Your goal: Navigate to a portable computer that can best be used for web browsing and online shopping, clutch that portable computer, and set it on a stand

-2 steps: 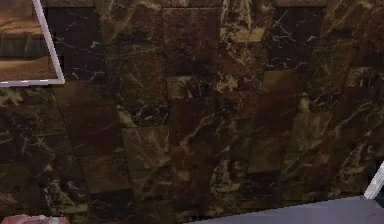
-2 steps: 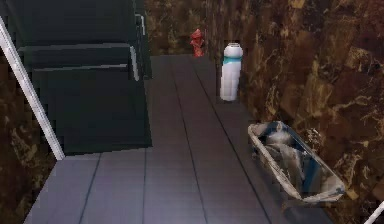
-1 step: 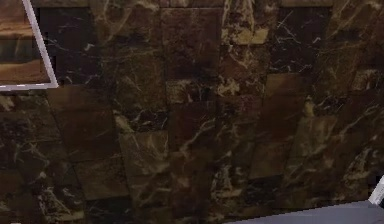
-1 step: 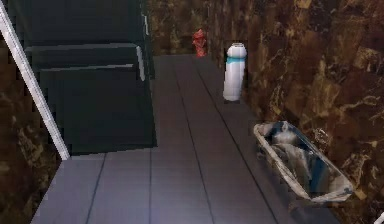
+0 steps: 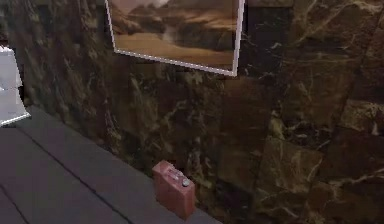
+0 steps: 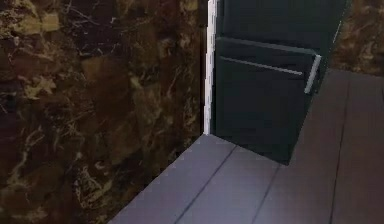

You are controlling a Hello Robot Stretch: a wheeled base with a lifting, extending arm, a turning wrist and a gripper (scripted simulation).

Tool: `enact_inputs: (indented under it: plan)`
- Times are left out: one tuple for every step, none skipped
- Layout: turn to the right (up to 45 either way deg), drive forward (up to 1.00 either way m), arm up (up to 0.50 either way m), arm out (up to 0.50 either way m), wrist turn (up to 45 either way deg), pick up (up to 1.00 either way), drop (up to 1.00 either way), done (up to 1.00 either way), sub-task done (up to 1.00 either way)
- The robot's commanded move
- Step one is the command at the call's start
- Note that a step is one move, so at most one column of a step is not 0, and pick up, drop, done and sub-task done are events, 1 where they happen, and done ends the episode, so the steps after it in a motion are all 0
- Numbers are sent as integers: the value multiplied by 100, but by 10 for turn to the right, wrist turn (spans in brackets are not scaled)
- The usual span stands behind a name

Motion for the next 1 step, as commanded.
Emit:
enact_inputs:
  plan:
    - [-360,0,0,0,0,0,0,0,0]
